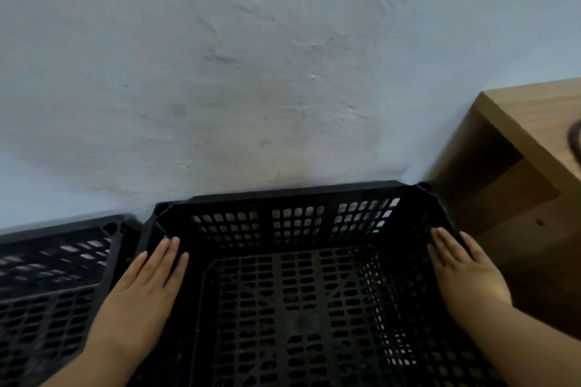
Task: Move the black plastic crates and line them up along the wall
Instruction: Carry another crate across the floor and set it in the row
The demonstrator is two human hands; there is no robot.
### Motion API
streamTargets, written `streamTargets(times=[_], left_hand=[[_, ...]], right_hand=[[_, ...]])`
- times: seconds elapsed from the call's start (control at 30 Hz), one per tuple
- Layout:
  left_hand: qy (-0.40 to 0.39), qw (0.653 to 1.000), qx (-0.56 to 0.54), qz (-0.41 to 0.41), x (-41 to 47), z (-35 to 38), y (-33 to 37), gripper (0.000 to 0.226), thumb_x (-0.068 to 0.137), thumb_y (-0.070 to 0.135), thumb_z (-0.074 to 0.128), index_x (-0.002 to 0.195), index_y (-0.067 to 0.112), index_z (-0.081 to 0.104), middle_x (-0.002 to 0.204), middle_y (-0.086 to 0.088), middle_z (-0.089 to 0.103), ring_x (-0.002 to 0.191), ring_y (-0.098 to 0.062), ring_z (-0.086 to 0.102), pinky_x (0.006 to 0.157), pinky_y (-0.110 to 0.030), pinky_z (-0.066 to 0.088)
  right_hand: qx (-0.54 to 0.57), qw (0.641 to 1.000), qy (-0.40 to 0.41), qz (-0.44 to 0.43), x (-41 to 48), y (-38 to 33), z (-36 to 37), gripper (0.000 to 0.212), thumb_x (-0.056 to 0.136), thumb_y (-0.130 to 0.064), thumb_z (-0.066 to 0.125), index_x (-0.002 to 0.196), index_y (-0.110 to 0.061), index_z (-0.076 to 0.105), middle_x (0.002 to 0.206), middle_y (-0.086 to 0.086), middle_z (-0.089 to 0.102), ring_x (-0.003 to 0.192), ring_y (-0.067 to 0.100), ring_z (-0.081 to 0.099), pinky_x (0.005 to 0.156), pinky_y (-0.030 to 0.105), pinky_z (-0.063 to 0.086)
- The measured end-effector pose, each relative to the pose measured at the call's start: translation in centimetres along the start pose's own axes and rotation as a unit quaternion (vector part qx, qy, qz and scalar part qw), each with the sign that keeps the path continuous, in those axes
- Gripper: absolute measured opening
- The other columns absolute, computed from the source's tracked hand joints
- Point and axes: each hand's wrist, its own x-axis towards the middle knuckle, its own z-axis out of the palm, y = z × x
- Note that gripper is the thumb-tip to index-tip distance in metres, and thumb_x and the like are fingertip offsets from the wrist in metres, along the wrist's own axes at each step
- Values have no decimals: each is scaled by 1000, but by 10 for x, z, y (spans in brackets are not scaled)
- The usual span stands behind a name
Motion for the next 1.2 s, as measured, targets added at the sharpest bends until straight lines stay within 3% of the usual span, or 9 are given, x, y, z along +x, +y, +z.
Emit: streamTargets(times=[0.13, 0.17, 0.23, 0.3, 0.53, 0.67, 0.87, 1.0, 1.2], left_hand=[[6, 1000, -10, 2, -2, 2, 2, 70, 53, -10, 60, 123, -6, 54, 139, -25, 42, 146, -21, -4, 116, -35, -2], [19, 1000, -13, 2, -2, 3, 3, 62, 62, -4, 48, 124, -6, 52, 142, -23, 40, 146, -22, -3, 117, -36, -2], [31, 999, -7, 8, -3, 7, 3, 65, 67, 1, 26, 129, -4, 46, 150, -19, 30, 146, -22, -2, 117, -36, -2], [48, 999, 2, 3, -4, 4, 3, 66, 67, 1, 22, 129, -4, 45, 150, -18, 29, 146, -22, -2, 117, -36, 0], [91, 996, 14, -3, -4, 8, 8, 66, 70, 1, 21, 135, 2, 33, 157, -13, 4, 146, -22, 0, 116, -37, 2], [90, 996, 22, -11, -3, 10, 10, 65, 70, 2, 22, 134, 1, 34, 156, -14, 5, 146, -22, 0, 116, -37, 2], [54, 998, 19, -16, -5, 7, 14, 73, 73, 7, 24, 145, 3, 15, 158, -14, 0, 146, -24, -1, 118, -38, -1], [-32, 998, 23, -47, 6, -9, 17, 89, 44, 17, 74, 128, -4, 50, 145, -24, 35, 146, -21, -6, 117, -37, -2], [11, 993, 26, -117, 20, -50, 7, 74, 64, 30, 47, 131, -1, 47, 142, -22, 40, 145, -18, -10, 117, -39, -1]], right_hand=[[91, 988, 108, -56, 2, -3, 19, 61, 84, -26, -5, 144, -12, -8, 141, 20, -27, 109, 29, -58, 76, 44, -46], [138, 966, 203, -78, 7, -3, 26, 65, 82, -21, 3, 144, -5, 14, 146, 28, -7, 120, 27, -52, 91, 46, -40], [215, 945, 234, -70, 10, 4, 32, 62, 71, -16, 23, 114, 11, 59, 129, 39, 42, 144, 23, -18, 114, 43, -13], [225, 926, 297, -65, 8, 3, 30, 59, 66, -16, 27, 101, 15, 64, 115, 39, 56, 147, 22, -5, 116, 41, -3], [265, 908, 314, -77, 17, 15, 31, 58, 70, -17, 29, 105, 16, 61, 119, 38, 54, 147, 21, -5, 116, 40, 0], [284, 899, 324, -80, 21, 7, 40, 56, 86, -14, 18, 118, 16, 53, 142, 32, 30, 147, 25, -4, 117, 41, 0], [281, 887, 361, -68, 28, 3, 32, 58, 70, -17, 29, 105, 14, 63, 118, 38, 55, 147, 22, -5, 117, 41, -1], [284, 881, 371, -81, 37, 1, -5, 60, 69, -20, 29, 110, 9, 63, 124, 33, 53, 146, 21, -7, 117, 41, -1], [299, 864, 390, -111, 41, -15, -85, 62, 72, -21, 26, 119, 4, 59, 135, 27, 45, 146, 22, -11, 116, 43, 3]])
